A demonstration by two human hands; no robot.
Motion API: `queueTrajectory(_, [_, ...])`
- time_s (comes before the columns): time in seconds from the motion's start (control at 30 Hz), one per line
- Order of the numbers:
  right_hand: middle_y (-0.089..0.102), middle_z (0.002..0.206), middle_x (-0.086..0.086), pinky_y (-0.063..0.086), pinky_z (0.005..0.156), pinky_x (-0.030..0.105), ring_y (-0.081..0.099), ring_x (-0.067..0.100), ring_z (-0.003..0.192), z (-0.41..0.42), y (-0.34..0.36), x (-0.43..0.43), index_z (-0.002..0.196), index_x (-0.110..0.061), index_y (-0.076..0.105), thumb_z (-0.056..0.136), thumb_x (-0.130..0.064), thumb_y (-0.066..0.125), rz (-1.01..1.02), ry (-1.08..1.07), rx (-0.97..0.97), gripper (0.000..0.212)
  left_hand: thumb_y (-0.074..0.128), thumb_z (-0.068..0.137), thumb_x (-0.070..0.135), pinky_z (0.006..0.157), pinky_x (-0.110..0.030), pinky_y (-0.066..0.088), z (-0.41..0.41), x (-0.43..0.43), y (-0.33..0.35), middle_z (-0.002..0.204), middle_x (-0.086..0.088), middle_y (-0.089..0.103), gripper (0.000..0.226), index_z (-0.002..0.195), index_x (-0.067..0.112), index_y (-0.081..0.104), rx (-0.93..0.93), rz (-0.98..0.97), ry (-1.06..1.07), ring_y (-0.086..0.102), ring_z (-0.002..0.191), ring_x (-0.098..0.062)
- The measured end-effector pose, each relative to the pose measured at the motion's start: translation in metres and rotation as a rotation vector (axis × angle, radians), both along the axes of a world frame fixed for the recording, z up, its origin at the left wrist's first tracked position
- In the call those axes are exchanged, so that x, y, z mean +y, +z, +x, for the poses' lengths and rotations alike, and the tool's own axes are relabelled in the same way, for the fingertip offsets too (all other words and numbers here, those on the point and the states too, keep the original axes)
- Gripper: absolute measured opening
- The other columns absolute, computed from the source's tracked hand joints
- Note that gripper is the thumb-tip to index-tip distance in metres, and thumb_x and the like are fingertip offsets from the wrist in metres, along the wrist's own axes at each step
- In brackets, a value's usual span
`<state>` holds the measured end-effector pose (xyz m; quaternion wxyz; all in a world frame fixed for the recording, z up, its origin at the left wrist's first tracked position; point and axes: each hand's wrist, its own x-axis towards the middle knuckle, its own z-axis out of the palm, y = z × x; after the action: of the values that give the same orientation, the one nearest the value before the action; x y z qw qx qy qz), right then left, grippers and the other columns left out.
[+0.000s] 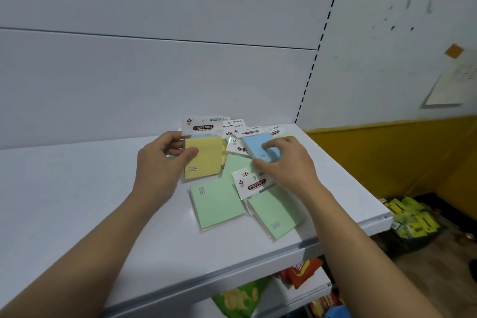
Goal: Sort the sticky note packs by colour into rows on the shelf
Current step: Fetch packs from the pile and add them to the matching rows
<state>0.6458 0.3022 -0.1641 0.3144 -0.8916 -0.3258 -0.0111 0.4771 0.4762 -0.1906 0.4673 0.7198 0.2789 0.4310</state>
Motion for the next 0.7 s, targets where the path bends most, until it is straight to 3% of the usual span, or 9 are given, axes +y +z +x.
queueTrajectory(0.1, [0.048,0.121,-0.014,0.046,0.087,0.030,0.047,0.006,0.109,0.009,-0.002,-0.001,0.113,-0.037,0.064,0.077,-0.059,0.066,0.124,0.038,0.085,0.042,0.077,0.076,0.015,0.073,-0.024,0.050,-0.002,0.000,0.000,0.087,0.002,0.066,0.027,0.101,0.023,0.070,0.006,0.011,-0.001,0.060,0.080,-0.014])
queueTrajectory(0.2, [0.053,0.132,-0.003,0.043,0.099,0.039,0.049,0.016,0.118,0.029,-0.008,-0.006,0.123,-0.032,0.060,0.090,-0.050,0.056,0.231,-0.044,0.110,0.038,0.076,0.077,0.015,0.070,-0.020,0.047,-0.001,-0.001,0.000,0.085,0.006,0.064,0.026,0.101,0.022,0.069,0.017,0.011,-0.005,0.058,0.078,-0.011])
queueTrajectory(0.33, [0.051,0.140,0.003,0.034,0.108,0.051,0.045,0.028,0.129,0.054,-0.021,-0.011,0.136,-0.034,0.048,0.092,-0.047,0.049,0.161,-0.197,0.209,0.046,0.076,0.078,0.018,0.071,-0.025,0.051,-0.002,0.000,0.001,0.085,0.004,0.064,0.027,0.103,0.021,0.068,0.026,-0.001,-0.010,0.059,0.075,-0.009])
queueTrajectory(0.43, [0.050,0.142,0.001,0.030,0.110,0.047,0.042,0.029,0.132,0.067,-0.019,-0.013,0.140,-0.036,0.043,0.090,-0.041,0.056,-0.031,-0.202,0.219,0.052,0.075,0.080,0.020,0.076,-0.041,0.057,-0.004,0.002,0.005,0.080,-0.001,0.070,0.024,0.101,0.026,0.065,0.063,-0.049,-0.067,0.068,0.074,-0.017])
queueTrajectory(0.53, [0.057,0.134,0.004,0.040,0.103,0.050,0.053,0.028,0.121,0.072,-0.016,-0.013,0.140,-0.030,0.042,0.076,-0.035,0.073,-0.002,-0.187,0.244,0.071,0.075,0.079,0.018,0.077,-0.047,0.058,-0.008,0.000,0.005,0.076,-0.002,0.071,0.029,0.104,0.028,0.065,0.106,-0.074,-0.123,0.070,0.072,-0.023])
queueTrajectory(0.63, [0.057,0.133,0.005,0.046,0.099,0.045,0.055,0.028,0.119,0.079,-0.017,-0.019,0.139,-0.017,0.046,0.070,-0.031,0.081,0.073,-0.196,0.256,0.079,0.076,0.076,0.008,0.062,-0.024,0.054,-0.009,-0.001,0.006,0.070,0.000,0.065,0.026,0.092,0.025,0.064,0.169,-0.043,-0.153,0.058,0.052,-0.006])
queueTrajectory(0.7, [0.063,0.125,0.005,0.049,0.092,0.040,0.058,0.026,0.112,0.084,-0.014,-0.026,0.129,-0.015,0.057,0.071,-0.030,0.081,0.056,-0.193,0.201,0.065,0.075,0.073,0.000,0.052,-0.011,0.044,-0.010,-0.001,0.009,0.070,0.001,0.061,0.027,0.086,0.019,0.060,0.211,-0.029,-0.178,0.050,0.043,0.001])
